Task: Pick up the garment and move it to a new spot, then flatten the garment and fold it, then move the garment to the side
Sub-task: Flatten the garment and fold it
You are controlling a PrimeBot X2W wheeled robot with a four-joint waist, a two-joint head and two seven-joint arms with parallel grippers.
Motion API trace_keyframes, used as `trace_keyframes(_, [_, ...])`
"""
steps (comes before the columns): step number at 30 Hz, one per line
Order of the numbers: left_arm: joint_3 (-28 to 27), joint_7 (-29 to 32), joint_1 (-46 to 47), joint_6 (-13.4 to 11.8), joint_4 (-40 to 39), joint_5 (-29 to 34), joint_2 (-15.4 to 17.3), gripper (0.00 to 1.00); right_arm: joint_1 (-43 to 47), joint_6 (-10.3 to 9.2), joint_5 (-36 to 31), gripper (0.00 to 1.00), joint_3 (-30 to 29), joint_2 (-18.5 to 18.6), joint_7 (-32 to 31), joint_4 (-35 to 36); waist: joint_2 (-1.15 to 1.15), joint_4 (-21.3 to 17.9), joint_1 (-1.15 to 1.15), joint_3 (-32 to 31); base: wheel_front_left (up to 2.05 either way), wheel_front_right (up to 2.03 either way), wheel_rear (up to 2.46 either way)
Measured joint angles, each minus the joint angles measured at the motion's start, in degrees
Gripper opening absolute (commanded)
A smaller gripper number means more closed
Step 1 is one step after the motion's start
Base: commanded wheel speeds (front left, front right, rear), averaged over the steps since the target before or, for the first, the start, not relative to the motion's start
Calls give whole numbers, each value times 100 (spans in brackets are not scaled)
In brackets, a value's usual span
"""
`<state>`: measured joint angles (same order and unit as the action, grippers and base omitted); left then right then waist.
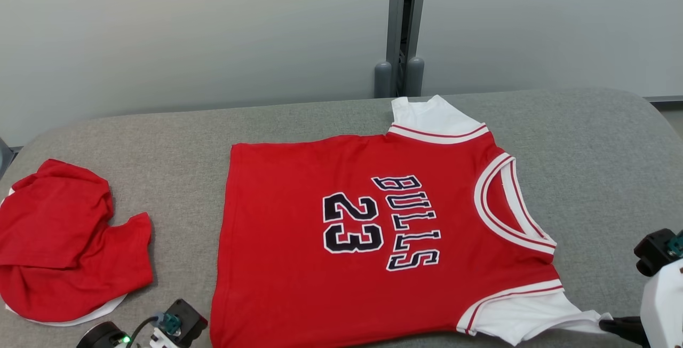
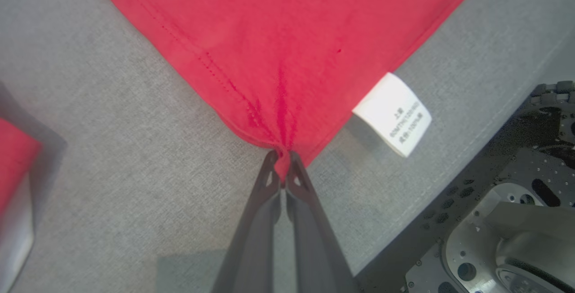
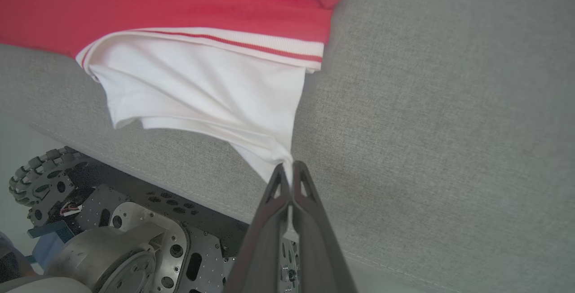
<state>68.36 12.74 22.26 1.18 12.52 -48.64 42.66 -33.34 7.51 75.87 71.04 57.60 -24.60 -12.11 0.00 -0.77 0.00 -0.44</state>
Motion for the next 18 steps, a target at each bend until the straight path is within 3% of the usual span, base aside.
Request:
trace_keyframes(8, [-12,260,-165,-230,-620,-176,278,0,273,0,31,0,-197,45,81,121,0,10,0,20,0,0,0])
trace_keyframes(18, [-619,58,-298,-324,-989,-1198,279,0,262,-1,-149,0,-700,-241,486,-12,0,4,0,127,0,0,0])
